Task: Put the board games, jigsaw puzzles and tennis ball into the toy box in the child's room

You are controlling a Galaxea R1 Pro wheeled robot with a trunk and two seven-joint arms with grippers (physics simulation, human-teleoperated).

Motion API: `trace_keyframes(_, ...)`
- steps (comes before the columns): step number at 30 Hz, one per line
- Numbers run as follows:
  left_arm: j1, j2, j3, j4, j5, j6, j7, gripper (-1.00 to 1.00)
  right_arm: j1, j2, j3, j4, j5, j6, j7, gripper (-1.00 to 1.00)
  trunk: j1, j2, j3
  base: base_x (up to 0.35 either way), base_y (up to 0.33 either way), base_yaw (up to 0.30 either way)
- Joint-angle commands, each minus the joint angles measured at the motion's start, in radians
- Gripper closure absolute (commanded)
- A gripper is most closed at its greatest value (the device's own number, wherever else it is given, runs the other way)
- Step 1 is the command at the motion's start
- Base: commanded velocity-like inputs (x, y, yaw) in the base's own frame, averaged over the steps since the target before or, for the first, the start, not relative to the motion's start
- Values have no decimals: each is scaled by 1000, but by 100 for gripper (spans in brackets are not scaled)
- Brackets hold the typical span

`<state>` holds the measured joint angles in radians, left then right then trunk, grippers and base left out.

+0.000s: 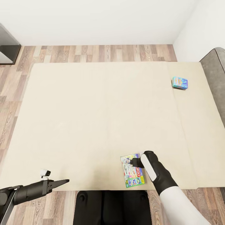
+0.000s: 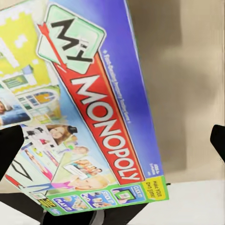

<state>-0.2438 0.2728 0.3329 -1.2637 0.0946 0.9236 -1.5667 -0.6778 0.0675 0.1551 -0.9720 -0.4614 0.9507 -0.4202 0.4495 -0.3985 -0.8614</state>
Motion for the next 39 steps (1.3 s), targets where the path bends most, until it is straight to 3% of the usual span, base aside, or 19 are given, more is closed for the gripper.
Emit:
trace_keyframes(1, 0, 0, 0, 0, -1, 11, -4, -100, 0, -3, 1, 0, -10, -9, -9, -100, 1, -2, -1, 0, 0, 0)
trace_keyframes(11, 0, 0, 0, 0, -1, 11, -4, -100, 1, -4, 15, 8, -6, -60, 1, -100, 1, -2, -1, 0, 0, 0)
trace_keyframes(39, 0, -1, 0, 0, 0, 11, -3, -100, 1, 10, 55, 41, -5, -67, 69, -100, 1, -2, -1, 0, 0, 0)
